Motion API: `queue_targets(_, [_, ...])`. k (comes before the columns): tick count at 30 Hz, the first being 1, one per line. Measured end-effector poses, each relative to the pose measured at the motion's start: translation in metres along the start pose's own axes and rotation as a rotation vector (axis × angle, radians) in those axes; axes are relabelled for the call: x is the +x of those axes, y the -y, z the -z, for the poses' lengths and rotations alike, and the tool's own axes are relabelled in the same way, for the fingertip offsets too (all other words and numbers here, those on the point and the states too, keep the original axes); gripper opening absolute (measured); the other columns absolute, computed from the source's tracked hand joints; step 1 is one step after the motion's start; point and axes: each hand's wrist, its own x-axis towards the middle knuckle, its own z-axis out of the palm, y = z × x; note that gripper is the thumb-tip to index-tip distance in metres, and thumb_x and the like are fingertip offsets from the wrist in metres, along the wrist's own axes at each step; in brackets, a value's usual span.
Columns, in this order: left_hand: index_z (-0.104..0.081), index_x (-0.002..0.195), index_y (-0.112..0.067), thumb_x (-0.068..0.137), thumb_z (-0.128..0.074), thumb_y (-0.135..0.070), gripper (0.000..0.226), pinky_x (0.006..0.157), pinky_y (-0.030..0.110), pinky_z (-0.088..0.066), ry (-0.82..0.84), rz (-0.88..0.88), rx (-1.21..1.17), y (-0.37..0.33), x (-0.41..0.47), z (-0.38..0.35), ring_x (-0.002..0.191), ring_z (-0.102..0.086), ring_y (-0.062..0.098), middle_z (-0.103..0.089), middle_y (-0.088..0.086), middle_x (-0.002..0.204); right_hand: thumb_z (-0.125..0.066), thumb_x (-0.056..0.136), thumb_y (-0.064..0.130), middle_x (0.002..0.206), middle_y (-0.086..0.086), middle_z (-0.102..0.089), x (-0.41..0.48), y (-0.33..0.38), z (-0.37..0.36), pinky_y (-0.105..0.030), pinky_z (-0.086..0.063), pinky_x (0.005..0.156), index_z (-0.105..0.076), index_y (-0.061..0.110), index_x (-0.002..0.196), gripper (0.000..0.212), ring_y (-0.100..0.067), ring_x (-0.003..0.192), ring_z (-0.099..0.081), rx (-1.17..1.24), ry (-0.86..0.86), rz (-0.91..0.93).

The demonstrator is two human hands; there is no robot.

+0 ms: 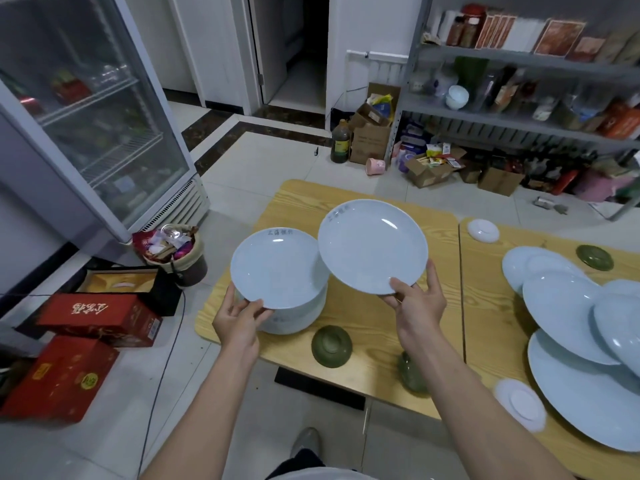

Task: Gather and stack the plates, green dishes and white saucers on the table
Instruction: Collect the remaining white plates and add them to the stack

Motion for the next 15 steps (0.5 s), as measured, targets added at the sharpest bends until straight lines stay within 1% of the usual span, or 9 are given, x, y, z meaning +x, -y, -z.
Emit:
queue_targets(3, [-0.044,0.147,-0.015,0.081,-0.065,0.019,0.077,0.061,0.030,-0.060,0.007,0.046,0.000,0.002,0.011,0.009,0.097,-0.068,0.020,-0.065,0.018,0.123,-0.068,0.078,-0.020,0.102,0.009,-0.066,-0.003,-0.010,-0.009,-0.047,-0.063,0.071,-0.034,0.027,0.154,0.096,-0.019,0.100,-0.067,0.007,-0.006,-0.013])
queue_targets(6, [-0.046,0.146,-0.015,0.080,-0.066,0.019,0.077,0.063,0.032,-0.061,0.017,0.087,0.027,0.002,0.021,0.018,0.106,-0.066,0.026,-0.065,0.018,0.124,-0.069,0.077,-0.020,0.101,0.011,-0.065,-0.007,-0.022,-0.018,-0.046,-0.063,0.070,-0.035,0.026,0.153,0.096,-0.020,0.098,-0.067,0.007,-0.025,-0.015])
queue_targets(9, [-0.046,0.146,-0.013,0.079,-0.066,0.019,0.077,0.062,0.030,-0.061,0.026,0.113,0.052,0.005,0.027,0.024,0.103,-0.067,0.026,-0.065,0.022,0.122,-0.068,0.078,-0.020,0.103,0.008,-0.067,-0.010,-0.034,-0.023,-0.046,-0.062,0.071,-0.034,0.027,0.154,0.096,-0.022,0.101,-0.068,0.001,-0.034,-0.033])
queue_targets(12, [-0.046,0.146,-0.012,0.080,-0.066,0.018,0.075,0.062,0.028,-0.060,0.027,0.122,0.078,0.007,0.032,0.029,0.101,-0.068,0.023,-0.069,0.017,0.116,-0.067,0.078,-0.021,0.103,0.007,-0.067,-0.013,-0.046,-0.027,-0.044,-0.062,0.069,-0.032,0.027,0.154,0.096,-0.022,0.100,-0.069,-0.003,-0.036,-0.048])
queue_targets(15, [-0.049,0.143,-0.010,0.083,-0.066,0.016,0.068,0.060,0.024,-0.059,0.020,0.100,0.128,0.006,0.037,0.033,0.096,-0.070,0.019,-0.073,0.008,0.105,-0.066,0.079,-0.020,0.098,0.010,-0.068,-0.016,-0.059,-0.031,-0.043,-0.063,0.069,-0.032,0.027,0.154,0.096,-0.022,0.097,-0.071,-0.023,-0.048,-0.075])
